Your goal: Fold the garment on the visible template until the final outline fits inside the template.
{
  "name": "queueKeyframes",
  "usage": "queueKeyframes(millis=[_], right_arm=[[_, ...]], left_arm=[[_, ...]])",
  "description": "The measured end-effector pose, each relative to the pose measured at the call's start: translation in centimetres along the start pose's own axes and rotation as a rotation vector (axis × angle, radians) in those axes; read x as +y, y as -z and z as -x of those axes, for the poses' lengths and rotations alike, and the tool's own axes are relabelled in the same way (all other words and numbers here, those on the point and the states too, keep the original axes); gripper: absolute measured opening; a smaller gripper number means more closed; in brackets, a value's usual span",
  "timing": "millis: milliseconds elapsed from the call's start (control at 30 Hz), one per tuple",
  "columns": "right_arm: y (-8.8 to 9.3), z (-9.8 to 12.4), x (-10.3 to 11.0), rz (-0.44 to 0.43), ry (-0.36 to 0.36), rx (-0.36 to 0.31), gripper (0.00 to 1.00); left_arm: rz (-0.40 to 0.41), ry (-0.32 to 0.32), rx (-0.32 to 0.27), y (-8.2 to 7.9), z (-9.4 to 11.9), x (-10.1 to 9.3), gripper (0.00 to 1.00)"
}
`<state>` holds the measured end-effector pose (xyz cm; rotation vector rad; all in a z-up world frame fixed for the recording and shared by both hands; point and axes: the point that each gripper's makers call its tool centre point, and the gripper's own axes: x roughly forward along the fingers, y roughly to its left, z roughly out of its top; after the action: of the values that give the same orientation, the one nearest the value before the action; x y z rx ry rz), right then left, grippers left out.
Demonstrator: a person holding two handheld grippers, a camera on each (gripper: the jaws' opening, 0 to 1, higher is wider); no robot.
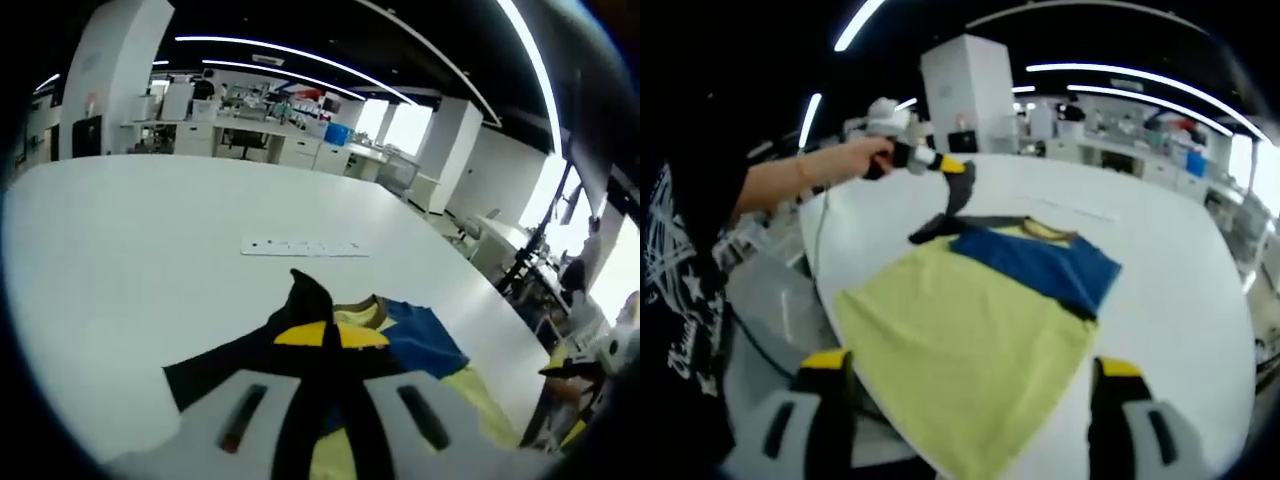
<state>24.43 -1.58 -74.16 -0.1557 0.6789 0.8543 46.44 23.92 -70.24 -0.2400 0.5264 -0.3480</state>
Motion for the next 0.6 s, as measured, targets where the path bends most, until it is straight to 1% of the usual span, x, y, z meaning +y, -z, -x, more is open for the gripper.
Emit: queueKeyframes(millis=[33, 67, 133, 300, 367, 600], right_arm=[[0.1, 0.0, 0.0, -0.001, -0.001, 0.001, 0.99], [0.2, 0.0, 0.0, -0.003, -0.002, 0.005, 0.99], [0.5, -0.1, 0.1, -0.003, -0.002, 0.013, 0.99], [0.9, -0.1, 0.1, -0.001, -0.003, 0.024, 0.99], [1.0, -0.1, 0.1, -0.006, -0.002, 0.025, 0.99], [1.5, -0.3, 0.1, -0.007, -0.004, 0.051, 0.99]], left_arm=[[-0.002, 0.007, 0.0, 0.0, -0.2, -0.2, 0.0], [-0.005, 0.022, 0.002, 0.0, -0.6, -1.0, 0.0], [-0.014, 0.034, 0.002, -0.1, -1.0, -1.9, 0.0], [-0.025, 0.054, 0.007, 0.1, -1.8, -3.3, 0.0], [-0.023, 0.066, 0.008, 0.1, -2.1, -3.6, 0.0], [0.003, 0.109, 0.007, 0.2, -3.9, -6.0, 0.0]])
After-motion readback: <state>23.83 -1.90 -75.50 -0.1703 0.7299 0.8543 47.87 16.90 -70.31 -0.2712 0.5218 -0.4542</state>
